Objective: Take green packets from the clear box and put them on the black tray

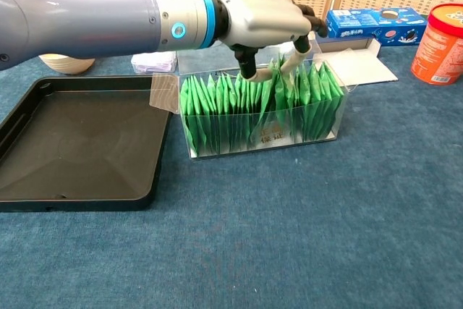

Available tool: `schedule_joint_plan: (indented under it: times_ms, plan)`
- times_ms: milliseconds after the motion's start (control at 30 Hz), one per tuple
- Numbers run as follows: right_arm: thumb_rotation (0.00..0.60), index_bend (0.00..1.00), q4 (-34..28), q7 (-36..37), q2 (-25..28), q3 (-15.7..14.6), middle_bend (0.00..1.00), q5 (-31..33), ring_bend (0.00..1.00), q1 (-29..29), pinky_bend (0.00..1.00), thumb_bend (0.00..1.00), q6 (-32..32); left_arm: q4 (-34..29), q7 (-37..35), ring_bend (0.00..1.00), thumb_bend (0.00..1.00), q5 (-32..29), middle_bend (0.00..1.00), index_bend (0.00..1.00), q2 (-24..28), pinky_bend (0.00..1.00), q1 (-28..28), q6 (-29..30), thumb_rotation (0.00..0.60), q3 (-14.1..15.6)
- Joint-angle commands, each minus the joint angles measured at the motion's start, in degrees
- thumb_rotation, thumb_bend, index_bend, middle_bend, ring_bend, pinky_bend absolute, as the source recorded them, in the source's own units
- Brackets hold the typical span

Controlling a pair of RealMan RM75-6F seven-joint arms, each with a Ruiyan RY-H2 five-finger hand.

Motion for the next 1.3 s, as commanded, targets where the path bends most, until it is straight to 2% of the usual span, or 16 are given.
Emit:
schedule_joint_plan:
  times_ms: [33,233,500,667,900,1067,1300]
  plan:
    - [0.563,0.03,0.0,0.0,0.0,0.1,0.16,0.0,0.05,0.0,0.17,0.36,0.0,-1.0,-0.9,0.00,0.44,0.6,0.07,0.65,0.8,0.10,0.6,0.8,0.600,-0.6]
    - [0.564,0.02,0.1,0.2,0.1,0.2,0.16,-0.3,0.05,0.3,0.17,0.36,0.0,-4.4,-2.9,0.00,0.44,2.2,0.07,0.66,3.9,0.10,2.0,2.9,0.600,-1.8]
    - [0.562,0.01,0.0,0.1,0.1,0.3,0.16,-1.2,0.05,1.2,0.17,0.36,-0.3,-13.1,-6.5,0.00,0.44,6.4,0.08,0.66,11.7,0.10,5.8,8.7,0.600,-3.9]
    - [0.562,0.00,-0.4,-0.1,0.3,0.5,0.16,-1.9,0.05,2.1,0.17,0.36,-0.5,-19.9,-11.6,0.00,0.44,9.8,0.08,0.66,18.7,0.10,9.7,13.0,0.600,-5.2]
    - [0.564,0.00,-0.8,-0.3,0.3,0.5,0.16,-2.7,0.05,3.0,0.17,0.36,-1.0,-24.6,-16.2,0.00,0.44,15.0,0.09,0.66,25.0,0.10,14.4,17.9,0.600,-5.0]
    - [0.564,0.00,-0.8,-0.4,0.1,0.3,0.16,-3.4,0.05,3.7,0.17,0.36,-1.4,-27.3,-19.7,0.00,0.44,18.1,0.09,0.66,29.1,0.10,20.1,23.3,0.600,-4.0]
    - [0.563,0.00,-0.6,-0.2,0.1,0.1,0.16,-3.8,0.05,4.3,0.17,0.36,-1.5,-28.7,-20.4,0.00,0.44,20.0,0.09,0.66,32.8,0.10,25.6,26.2,0.600,-2.3]
